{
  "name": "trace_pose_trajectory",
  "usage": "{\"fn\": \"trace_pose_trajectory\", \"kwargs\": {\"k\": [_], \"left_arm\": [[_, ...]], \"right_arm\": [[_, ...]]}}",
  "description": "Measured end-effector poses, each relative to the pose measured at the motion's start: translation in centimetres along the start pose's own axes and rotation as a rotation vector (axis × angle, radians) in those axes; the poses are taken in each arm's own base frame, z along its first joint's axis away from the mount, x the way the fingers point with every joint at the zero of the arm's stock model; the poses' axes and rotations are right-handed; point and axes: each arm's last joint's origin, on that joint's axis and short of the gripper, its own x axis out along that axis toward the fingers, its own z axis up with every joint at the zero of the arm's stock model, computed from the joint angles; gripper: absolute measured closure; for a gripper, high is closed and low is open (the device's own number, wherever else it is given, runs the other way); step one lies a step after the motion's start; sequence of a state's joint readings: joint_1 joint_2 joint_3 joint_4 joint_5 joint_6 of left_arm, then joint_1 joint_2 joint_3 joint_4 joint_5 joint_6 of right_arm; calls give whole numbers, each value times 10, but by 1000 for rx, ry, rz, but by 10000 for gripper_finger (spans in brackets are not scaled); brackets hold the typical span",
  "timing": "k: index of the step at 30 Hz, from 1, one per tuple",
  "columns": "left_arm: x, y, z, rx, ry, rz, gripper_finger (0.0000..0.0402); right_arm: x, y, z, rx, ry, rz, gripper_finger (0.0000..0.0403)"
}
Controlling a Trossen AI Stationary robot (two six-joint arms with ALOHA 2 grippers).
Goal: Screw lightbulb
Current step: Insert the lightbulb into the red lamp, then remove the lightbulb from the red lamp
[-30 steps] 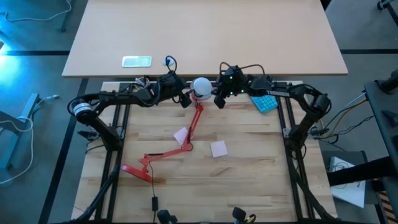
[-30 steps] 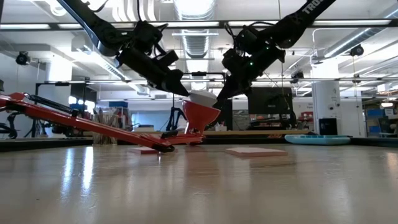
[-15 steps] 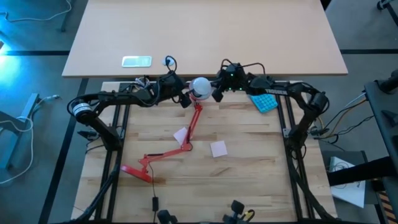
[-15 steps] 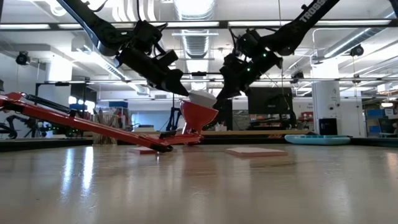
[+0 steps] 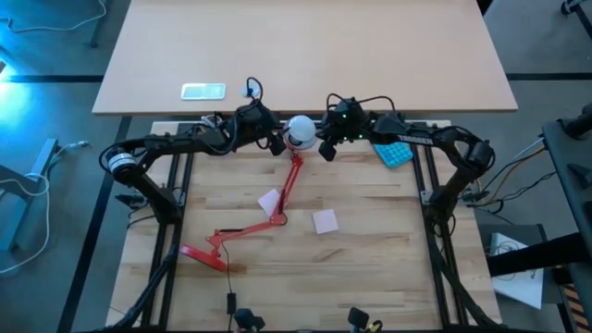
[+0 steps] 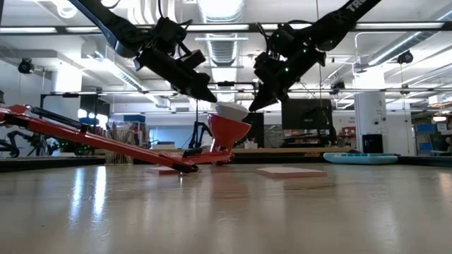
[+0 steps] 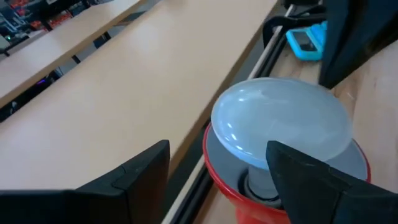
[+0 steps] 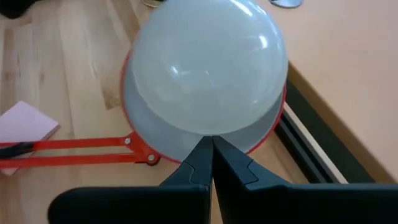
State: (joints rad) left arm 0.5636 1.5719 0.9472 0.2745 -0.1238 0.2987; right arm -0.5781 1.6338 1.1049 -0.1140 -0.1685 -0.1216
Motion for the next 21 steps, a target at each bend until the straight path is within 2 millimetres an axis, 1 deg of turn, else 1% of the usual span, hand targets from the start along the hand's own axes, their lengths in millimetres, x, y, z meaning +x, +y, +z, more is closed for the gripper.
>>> {"fn": "trace_pose_trajectory", "kwargs": {"k": [5,7,10,13,15,17,19,21], "left_arm": [[0,4,6,41,47,-4,143],[1,9,8,48,56,-14,143],[1,22,12,46,65,-38,144],[0,41,17,22,96,-136,162],[-3,52,22,7,110,-233,191],[-4,60,24,7,115,-320,235],[-1,67,24,20,133,-382,294],[9,70,24,34,148,-403,359]], "right_arm": [[-4,-4,-3,19,33,-1,401],[-3,-2,-4,23,34,61,401],[1,4,-6,29,38,172,401],[3,8,-7,24,49,191,401],[3,7,-6,23,41,186,401],[3,5,-5,23,27,171,401],[3,3,-2,14,-3,158,401],[6,3,0,12,-26,158,401]]}}
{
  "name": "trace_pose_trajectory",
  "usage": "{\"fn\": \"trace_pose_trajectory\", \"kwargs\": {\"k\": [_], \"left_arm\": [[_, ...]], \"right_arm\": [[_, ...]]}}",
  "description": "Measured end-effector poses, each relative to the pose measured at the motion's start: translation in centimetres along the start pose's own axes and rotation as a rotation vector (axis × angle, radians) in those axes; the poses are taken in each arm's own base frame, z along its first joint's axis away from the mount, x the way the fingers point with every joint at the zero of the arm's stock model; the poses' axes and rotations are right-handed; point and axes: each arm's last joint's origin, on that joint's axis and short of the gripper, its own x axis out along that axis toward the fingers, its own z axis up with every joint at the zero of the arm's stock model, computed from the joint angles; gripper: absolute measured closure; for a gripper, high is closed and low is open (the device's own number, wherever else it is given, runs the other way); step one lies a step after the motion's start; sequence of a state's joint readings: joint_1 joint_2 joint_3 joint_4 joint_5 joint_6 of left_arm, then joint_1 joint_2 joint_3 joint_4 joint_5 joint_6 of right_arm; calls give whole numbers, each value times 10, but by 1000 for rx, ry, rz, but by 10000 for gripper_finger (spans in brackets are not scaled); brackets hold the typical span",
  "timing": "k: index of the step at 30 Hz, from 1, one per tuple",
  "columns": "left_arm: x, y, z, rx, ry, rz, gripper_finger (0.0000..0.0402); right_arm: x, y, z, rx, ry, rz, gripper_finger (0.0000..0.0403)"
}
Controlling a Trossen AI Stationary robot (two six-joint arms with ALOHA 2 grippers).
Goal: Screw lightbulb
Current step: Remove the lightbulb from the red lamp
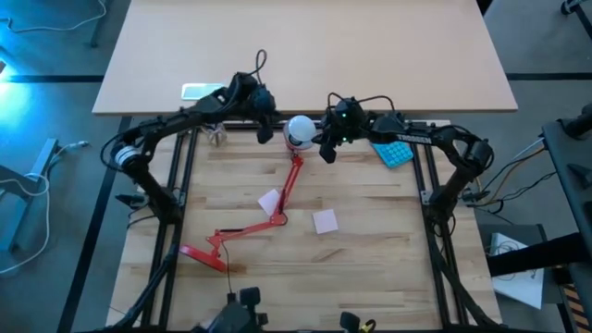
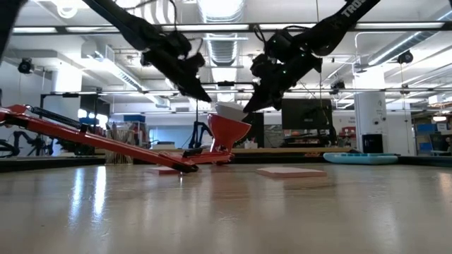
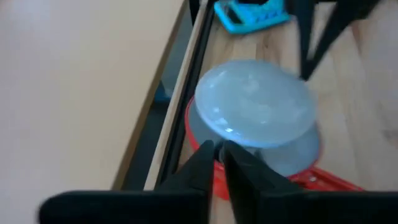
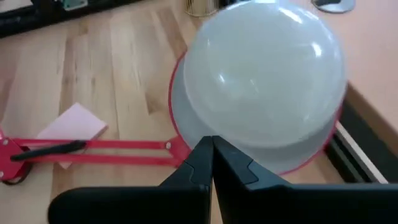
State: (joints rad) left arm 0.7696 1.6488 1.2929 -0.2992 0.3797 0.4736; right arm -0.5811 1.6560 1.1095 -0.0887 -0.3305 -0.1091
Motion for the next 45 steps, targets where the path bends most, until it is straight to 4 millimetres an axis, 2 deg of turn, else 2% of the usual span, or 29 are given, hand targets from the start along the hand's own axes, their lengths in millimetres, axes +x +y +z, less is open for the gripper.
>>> {"fn": "trace_pose_trajectory", "kwargs": {"k": [2,7,11,18,24,28,31,35,40,45], "left_arm": [[12,7,-2,-9,26,-12,388],[41,23,1,-14,65,-31,389],[51,27,4,-3,97,-54,399],[47,23,2,-23,145,-82,401],[44,7,5,-31,201,-138,401],[34,-1,8,-16,243,-137,401],[26,2,12,-1,249,-77,401],[24,5,13,5,249,-41,401],[26,2,13,7,247,-54,401],[28,-6,15,2,255,-74,401]], "right_arm": [[3,0,-2,20,22,5,401],[5,2,-2,22,59,22,401],[5,0,-2,20,55,16,401],[1,-13,-1,-11,53,-119,401],[-3,-26,-2,-10,47,-176,401],[-5,-29,-3,5,59,-191,401],[-4,-22,-5,15,73,-116,401],[4,-4,-4,17,76,17,401],[11,13,-1,-23,60,53,401],[12,13,1,-26,41,22,401]]}}
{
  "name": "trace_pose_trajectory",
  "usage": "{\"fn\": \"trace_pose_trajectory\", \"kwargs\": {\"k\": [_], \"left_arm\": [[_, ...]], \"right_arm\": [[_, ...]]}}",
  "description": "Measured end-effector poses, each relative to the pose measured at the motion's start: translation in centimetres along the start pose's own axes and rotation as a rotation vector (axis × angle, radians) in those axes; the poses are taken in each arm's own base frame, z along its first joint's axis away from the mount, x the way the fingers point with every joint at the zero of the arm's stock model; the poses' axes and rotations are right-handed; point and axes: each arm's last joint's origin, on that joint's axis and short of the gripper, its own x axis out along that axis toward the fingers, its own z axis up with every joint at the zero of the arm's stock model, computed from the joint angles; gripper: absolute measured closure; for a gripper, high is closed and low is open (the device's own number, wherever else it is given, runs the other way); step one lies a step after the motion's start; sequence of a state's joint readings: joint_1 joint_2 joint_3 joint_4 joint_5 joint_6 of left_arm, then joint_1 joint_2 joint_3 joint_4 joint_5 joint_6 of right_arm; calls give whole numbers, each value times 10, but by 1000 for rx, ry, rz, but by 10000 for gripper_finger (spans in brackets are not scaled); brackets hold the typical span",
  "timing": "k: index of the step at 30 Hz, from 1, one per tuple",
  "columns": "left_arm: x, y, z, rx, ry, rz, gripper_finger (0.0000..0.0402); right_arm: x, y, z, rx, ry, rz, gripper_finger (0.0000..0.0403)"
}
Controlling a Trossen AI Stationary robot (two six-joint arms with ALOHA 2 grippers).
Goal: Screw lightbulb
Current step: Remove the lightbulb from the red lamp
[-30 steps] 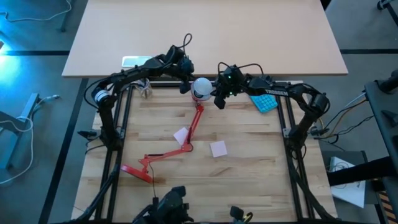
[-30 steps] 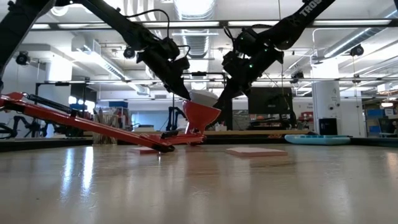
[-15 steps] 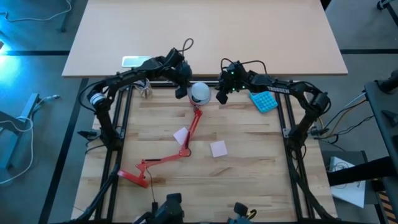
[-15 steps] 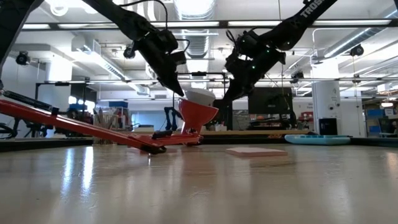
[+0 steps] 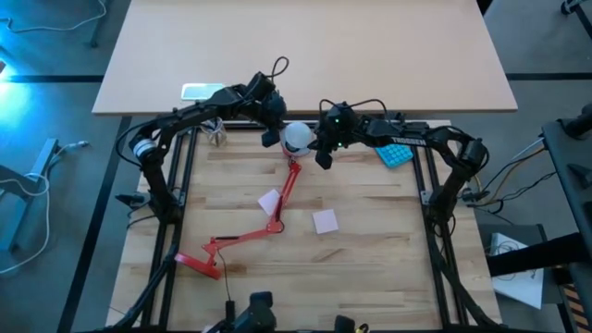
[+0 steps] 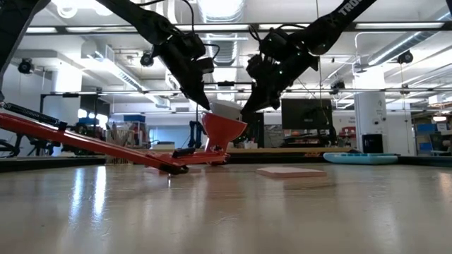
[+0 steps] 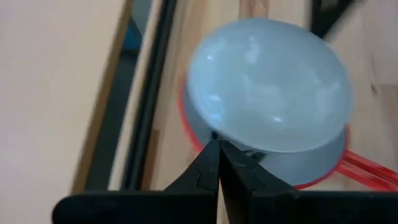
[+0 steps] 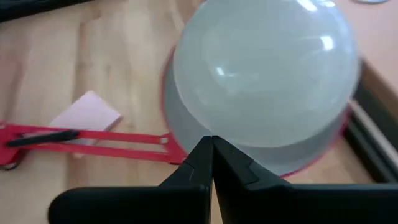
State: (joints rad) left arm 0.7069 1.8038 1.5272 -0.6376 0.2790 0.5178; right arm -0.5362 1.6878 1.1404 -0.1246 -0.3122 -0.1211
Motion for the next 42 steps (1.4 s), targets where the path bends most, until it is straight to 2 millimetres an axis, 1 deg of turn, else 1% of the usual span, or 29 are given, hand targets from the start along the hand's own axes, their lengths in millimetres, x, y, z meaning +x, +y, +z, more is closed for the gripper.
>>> {"fn": "trace_pose_trajectory", "kwargs": {"k": [4,12,15,20,25,29,31,34,37,40,42], "left_arm": [[2,-8,1,5,21,-25,401],[4,-28,1,16,97,-101,401],[0,-29,0,12,106,-103,401],[-8,-21,0,10,75,-71,401],[-8,-15,3,20,28,-37,401],[-4,-25,6,47,36,-58,401],[-3,-31,8,59,44,-71,401],[-3,-39,9,70,59,-87,401],[-3,-44,7,50,96,-115,401],[-6,-46,3,22,135,-129,401],[-10,-44,4,3,143,-72,401]], "right_arm": [[-1,-5,-1,12,14,-110,401],[-4,-14,-2,16,17,-136,401],[-6,-11,-4,-12,52,-126,401],[-4,-2,-8,-19,98,-88,401],[2,10,-4,-59,70,-61,401],[3,12,-2,-91,56,-66,401],[2,9,-2,-90,58,-89,401],[1,2,-1,-87,42,-167,401],[-1,-5,0,-78,40,-235,401],[-3,-11,-3,-59,65,-254,401],[-4,-11,-5,-54,81,-256,401]]}}
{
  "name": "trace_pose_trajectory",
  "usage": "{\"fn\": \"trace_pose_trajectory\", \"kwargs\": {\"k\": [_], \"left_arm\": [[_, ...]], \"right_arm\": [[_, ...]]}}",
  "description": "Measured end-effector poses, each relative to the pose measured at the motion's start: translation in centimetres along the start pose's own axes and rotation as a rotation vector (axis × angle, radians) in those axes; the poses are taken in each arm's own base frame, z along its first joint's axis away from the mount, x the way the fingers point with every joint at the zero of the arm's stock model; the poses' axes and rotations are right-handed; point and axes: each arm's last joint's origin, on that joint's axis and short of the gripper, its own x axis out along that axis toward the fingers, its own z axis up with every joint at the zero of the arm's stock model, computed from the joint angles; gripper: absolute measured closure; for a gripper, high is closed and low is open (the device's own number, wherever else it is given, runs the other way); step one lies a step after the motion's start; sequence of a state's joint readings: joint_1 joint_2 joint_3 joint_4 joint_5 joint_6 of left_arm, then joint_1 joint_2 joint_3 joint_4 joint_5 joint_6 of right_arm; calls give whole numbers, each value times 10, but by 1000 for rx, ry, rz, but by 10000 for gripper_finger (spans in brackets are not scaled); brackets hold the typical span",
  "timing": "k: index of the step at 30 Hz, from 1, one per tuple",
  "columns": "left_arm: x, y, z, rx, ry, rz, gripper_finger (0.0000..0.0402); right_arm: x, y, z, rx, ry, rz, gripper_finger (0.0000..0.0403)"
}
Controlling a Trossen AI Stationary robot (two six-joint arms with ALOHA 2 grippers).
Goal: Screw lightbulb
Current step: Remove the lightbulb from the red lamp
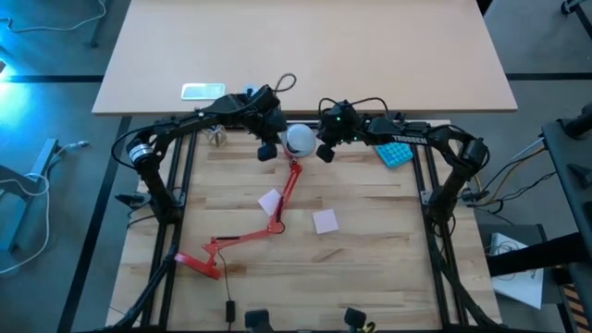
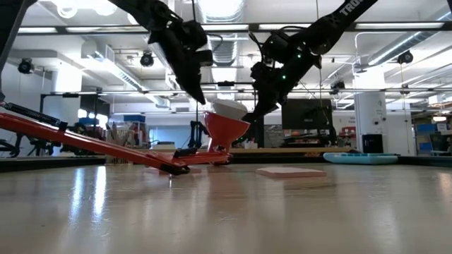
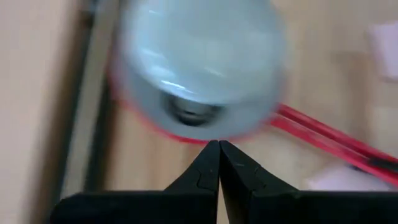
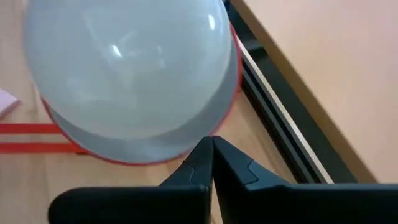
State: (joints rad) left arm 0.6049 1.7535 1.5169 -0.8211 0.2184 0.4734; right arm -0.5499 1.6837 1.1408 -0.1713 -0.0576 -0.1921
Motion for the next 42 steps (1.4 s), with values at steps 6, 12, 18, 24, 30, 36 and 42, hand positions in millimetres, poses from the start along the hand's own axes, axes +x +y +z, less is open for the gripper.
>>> {"fn": "trace_pose_trajectory", "kwargs": {"k": [6,12,18,24,30,36,42], "left_arm": [[-15,30,7,-58,-153,221,401],[-2,35,10,-47,-179,210,401],[10,29,10,-46,-141,182,401],[9,23,11,-39,-123,161,401],[11,13,5,-44,-37,112,401],[7,2,7,-27,-22,92,401],[2,14,9,-52,-47,213,402]], "right_arm": [[-2,12,1,-26,-11,172,401],[-2,18,2,-36,-18,205,401],[-2,17,2,-31,-24,200,401],[-2,16,3,-32,-34,183,401],[-2,9,5,-9,-41,39,401],[-2,6,2,13,-4,28,401],[-4,15,-5,49,62,168,401]]}}
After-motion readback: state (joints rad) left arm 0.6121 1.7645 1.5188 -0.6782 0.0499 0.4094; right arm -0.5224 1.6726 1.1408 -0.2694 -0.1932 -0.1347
